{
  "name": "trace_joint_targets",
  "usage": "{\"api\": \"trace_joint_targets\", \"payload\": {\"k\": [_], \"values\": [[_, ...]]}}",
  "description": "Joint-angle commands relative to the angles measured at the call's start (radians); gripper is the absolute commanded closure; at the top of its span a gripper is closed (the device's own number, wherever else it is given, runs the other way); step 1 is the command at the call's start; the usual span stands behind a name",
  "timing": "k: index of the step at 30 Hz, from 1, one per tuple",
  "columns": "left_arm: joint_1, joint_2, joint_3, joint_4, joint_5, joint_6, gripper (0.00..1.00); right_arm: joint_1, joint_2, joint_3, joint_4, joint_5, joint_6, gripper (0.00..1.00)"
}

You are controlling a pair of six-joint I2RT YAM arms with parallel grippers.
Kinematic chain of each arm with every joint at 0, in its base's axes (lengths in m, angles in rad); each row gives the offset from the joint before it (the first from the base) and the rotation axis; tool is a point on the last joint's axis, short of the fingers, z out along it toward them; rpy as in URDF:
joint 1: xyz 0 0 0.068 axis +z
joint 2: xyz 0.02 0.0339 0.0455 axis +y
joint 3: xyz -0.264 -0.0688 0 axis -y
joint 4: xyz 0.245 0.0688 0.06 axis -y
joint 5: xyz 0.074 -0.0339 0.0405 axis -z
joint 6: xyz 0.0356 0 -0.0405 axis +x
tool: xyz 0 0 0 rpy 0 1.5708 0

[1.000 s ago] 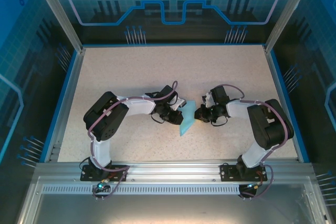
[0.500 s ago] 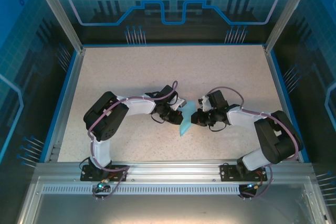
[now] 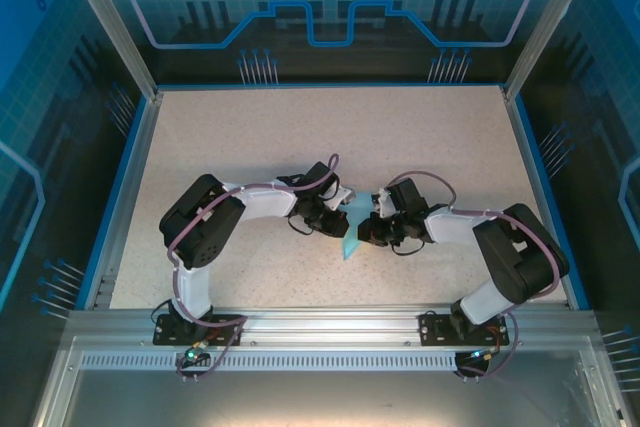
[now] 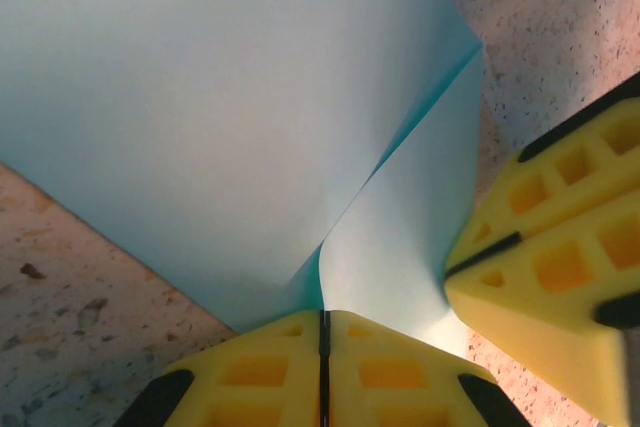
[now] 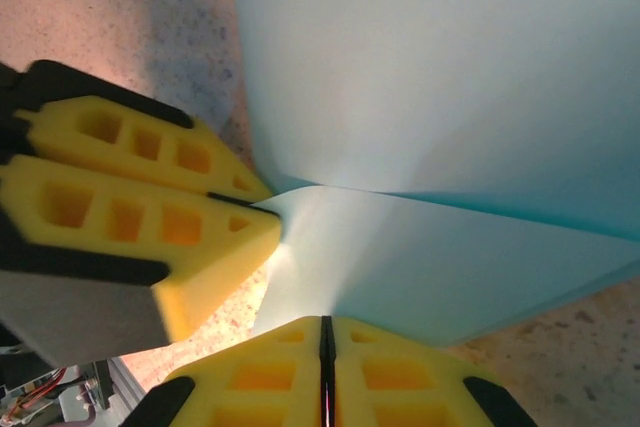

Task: Fold a paper plane with a square sheet of paper (pick it up from the middle)
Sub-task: Third fold the triangle at the center of the table.

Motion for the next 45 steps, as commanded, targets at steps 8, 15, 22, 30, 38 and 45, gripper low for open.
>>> {"api": "trace_joint_targets", "payload": {"k": [8, 15, 22, 30, 38, 45], "values": [[0.003, 0.027, 0.032, -0.05, -0.022, 0.032, 0.9, 0.013, 0.052, -0.023, 0.027, 0.029, -0.004, 0.89], [0.004, 0.028, 0.034, -0.053, -0.021, 0.034, 0.91, 0.052, -0.056, -0.03, -0.014, 0.023, -0.002, 0.87], [0.003, 0.029, 0.032, -0.053, -0.021, 0.037, 0.91, 0.096, -0.053, -0.052, 0.033, 0.027, 0.043, 0.87], [0.004, 0.039, 0.043, -0.056, -0.021, 0.039, 0.92, 0.108, -0.012, -0.061, 0.081, 0.045, 0.063, 0.88], [0.004, 0.041, 0.037, -0.056, -0.024, 0.038, 0.93, 0.108, -0.003, -0.047, 0.031, 0.072, 0.051, 0.87], [0.004, 0.034, 0.05, -0.066, -0.027, 0.045, 0.93, 0.112, -0.094, -0.054, -0.013, 0.068, 0.046, 0.87]]}}
